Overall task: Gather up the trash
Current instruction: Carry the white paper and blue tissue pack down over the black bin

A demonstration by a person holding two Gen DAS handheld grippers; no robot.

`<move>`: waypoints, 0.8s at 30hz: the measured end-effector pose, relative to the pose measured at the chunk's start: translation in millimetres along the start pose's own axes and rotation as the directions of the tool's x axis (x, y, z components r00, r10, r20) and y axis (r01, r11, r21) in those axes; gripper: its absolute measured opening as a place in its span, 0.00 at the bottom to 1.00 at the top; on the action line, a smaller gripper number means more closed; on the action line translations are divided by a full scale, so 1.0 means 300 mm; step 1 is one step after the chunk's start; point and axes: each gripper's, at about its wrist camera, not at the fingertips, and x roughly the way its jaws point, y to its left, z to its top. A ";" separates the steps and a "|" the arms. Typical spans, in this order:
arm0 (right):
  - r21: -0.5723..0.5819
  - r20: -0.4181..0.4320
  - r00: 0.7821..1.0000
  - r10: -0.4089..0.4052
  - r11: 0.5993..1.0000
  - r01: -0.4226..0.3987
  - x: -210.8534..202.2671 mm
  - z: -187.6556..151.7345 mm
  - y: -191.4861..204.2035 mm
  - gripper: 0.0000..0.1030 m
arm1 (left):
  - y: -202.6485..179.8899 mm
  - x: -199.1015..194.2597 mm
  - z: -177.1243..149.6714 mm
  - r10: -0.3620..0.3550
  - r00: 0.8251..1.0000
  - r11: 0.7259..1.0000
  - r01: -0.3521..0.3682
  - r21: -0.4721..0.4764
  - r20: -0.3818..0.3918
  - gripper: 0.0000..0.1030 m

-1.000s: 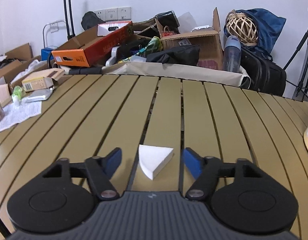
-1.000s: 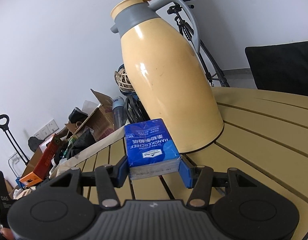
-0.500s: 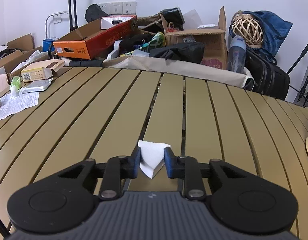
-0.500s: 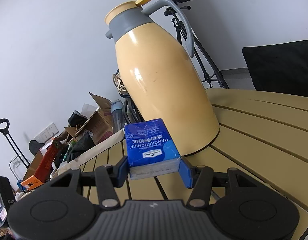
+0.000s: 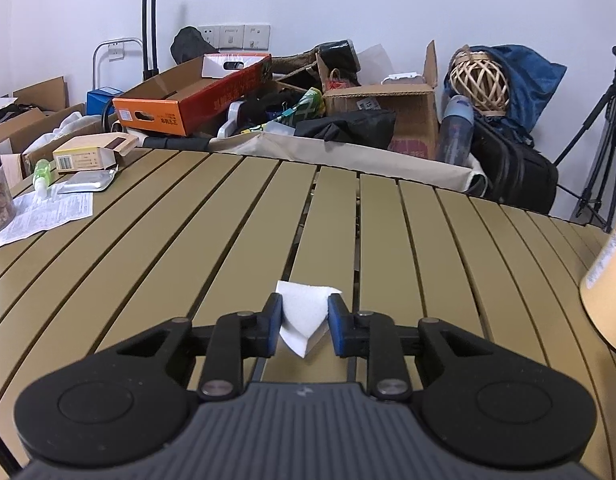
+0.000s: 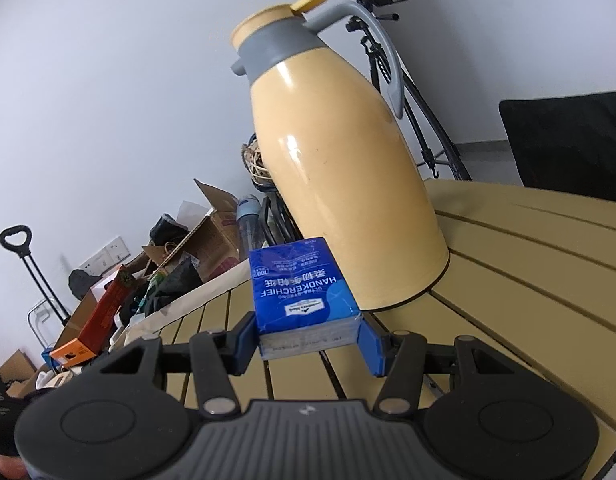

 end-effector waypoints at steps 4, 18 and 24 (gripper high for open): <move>-0.018 0.000 1.000 0.013 1.000 -0.013 -0.029 0.000 -0.003 0.51 | 0.021 -0.076 -0.018 -0.022 1.000 1.000 0.022 -0.006 0.016 0.24; -0.120 -0.012 0.996 0.090 0.989 -0.091 -0.198 -0.042 0.043 0.51 | 0.087 -0.394 -0.119 -0.071 0.994 0.997 0.068 0.040 0.082 0.24; -0.169 -0.037 0.991 0.128 0.977 -0.133 -0.280 -0.094 0.075 0.51 | 0.121 -0.539 -0.188 -0.092 0.990 0.995 0.087 0.045 0.110 0.24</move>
